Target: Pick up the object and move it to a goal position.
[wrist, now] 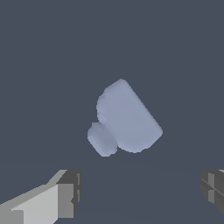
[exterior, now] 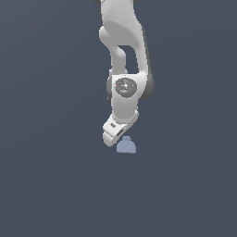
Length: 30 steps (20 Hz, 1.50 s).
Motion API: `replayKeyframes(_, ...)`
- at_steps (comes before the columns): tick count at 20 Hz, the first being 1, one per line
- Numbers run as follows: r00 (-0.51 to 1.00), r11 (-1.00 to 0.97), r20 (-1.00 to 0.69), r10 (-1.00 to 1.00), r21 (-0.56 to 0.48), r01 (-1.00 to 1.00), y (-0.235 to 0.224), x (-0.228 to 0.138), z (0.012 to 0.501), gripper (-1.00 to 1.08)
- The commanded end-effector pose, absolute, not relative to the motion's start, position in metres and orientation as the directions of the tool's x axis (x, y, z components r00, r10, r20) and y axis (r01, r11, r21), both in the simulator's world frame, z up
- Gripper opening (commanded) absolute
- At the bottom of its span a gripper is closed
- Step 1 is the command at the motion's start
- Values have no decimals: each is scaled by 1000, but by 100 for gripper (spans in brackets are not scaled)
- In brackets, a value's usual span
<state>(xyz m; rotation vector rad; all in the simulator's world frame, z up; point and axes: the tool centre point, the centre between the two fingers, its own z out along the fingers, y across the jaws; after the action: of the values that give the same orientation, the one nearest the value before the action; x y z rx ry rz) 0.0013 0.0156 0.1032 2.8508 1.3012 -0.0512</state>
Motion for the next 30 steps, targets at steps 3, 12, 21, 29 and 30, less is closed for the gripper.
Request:
replayKeyframes(3, 542, -542, -28, 840, -8, 840, 21, 3, 94, 100)
replayKeyframes(12, 297, -297, -14, 955, -7, 955, 32, 7, 77, 100)
replayKeyframes(21, 125, -125, -3, 992, -2, 992, 40, 9, 66, 100)
replayKeyframes(29, 75, -75, 0, 997, 0, 997, 43, 9, 63, 100)
replayKeyframes(30, 80, -80, 0, 997, 0, 997, 42, 9, 63, 100)
